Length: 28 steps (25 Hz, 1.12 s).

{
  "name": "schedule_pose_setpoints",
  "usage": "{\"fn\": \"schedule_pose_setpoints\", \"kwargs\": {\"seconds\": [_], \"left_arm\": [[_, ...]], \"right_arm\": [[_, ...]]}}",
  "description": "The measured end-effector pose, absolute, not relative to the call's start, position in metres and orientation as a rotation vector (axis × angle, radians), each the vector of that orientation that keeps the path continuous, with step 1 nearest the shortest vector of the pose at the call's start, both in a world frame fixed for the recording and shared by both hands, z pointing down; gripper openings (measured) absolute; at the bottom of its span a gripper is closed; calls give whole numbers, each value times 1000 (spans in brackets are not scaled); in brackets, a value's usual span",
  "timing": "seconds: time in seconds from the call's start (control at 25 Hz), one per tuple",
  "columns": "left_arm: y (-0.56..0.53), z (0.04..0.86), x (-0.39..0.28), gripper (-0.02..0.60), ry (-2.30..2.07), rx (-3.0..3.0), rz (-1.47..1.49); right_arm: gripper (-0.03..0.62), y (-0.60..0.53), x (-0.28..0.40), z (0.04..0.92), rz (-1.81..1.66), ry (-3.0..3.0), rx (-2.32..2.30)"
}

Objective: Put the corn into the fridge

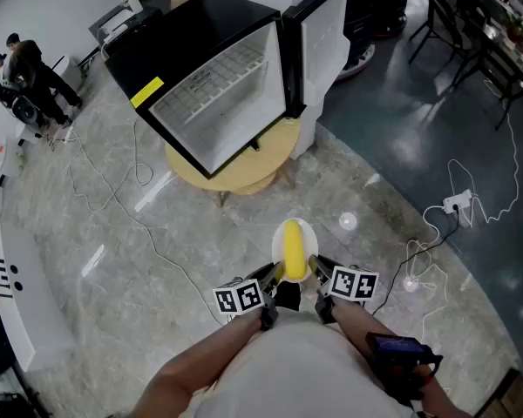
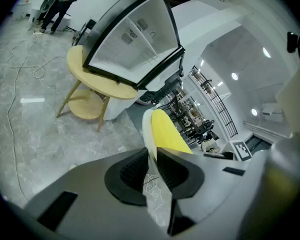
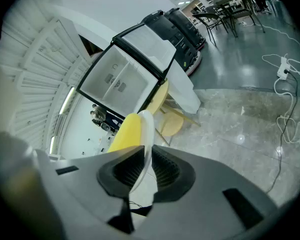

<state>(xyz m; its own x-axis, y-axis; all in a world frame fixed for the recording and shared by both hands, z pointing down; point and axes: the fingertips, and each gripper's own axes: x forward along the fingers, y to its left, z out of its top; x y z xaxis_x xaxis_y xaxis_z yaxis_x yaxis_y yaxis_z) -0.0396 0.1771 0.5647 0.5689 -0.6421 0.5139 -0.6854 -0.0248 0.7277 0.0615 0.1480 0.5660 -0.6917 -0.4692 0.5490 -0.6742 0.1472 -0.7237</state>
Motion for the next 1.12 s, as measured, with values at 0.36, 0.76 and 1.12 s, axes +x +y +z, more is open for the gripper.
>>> {"fn": "schedule_pose_setpoints", "kwargs": {"seconds": [0.36,0.76,1.12], "left_arm": [[278,544,-19,61,-1120,1735,20],[310,523,-22,61,-1159,1788,-25],[331,515,-24,61,-1150,1794,-14]], "right_arm": [[52,249,79,554,1563,-2283,1145],[52,278,75,533,1520,-2349,1114],[52,300,73,525,1501,-2342,1136]]}}
